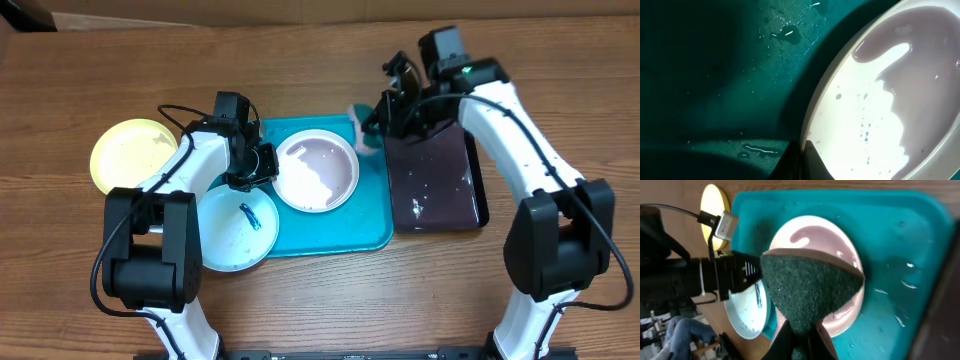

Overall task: Clean dirty plates on tray and stack at the side
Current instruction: 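Dip the sponge into the black tray's water with the right gripper, then scrub the white plate again with the sponge in the right gripper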

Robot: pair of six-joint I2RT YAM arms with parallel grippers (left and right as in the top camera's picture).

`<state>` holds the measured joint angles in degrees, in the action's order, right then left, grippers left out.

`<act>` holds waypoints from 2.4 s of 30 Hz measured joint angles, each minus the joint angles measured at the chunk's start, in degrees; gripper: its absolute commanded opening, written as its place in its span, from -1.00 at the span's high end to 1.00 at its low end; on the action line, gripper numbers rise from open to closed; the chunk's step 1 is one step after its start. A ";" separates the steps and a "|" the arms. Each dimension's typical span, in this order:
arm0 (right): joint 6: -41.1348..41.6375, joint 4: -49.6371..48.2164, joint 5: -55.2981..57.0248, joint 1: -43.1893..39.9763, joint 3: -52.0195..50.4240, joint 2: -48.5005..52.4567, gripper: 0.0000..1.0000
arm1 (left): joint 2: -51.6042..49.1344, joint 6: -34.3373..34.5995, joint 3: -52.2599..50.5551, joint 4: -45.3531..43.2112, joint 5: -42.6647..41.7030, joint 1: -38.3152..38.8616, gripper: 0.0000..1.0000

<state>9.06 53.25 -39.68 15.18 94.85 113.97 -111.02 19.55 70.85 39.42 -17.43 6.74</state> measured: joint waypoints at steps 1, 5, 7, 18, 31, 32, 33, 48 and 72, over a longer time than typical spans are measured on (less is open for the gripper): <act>0.24 -2.71 -1.14 0.42 -1.88 0.00 0.93 | 0.00 0.00 0.00 -0.02 -0.07 0.00 0.92; 3.28 -13.94 -6.62 1.86 -8.39 0.09 0.92 | 0.00 0.02 0.00 -0.04 -0.44 0.02 0.92; 5.42 -18.67 -8.48 2.40 -11.41 0.09 0.92 | 0.00 0.00 0.00 -0.11 -0.46 0.02 0.92; 14.40 -36.68 -15.26 5.77 -22.64 0.11 0.92 | 0.00 0.00 0.00 -0.22 -0.66 0.02 0.92; 16.61 -40.83 -9.03 11.43 -22.67 0.85 0.92 | 0.00 0.02 0.00 -0.20 -0.66 0.02 0.92; 16.65 -41.31 -8.74 11.43 -22.67 0.92 0.93 | 0.00 0.00 0.00 -0.20 -0.66 0.02 0.92; 16.81 -41.64 -8.44 11.43 -22.67 0.94 0.93 | 0.00 0.00 0.00 -0.22 -0.66 0.02 0.92; 17.94 -42.77 -7.89 11.58 -22.97 0.96 0.93 | 0.00 0.00 0.00 -0.22 -0.66 0.02 0.91; 23.82 -51.01 -6.58 15.30 -23.19 6.75 0.93 | 0.00 0.00 0.00 -0.22 -0.68 0.02 0.92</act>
<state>32.88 2.24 -46.26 30.48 71.66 120.73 -111.02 19.55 70.85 39.20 -18.11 6.76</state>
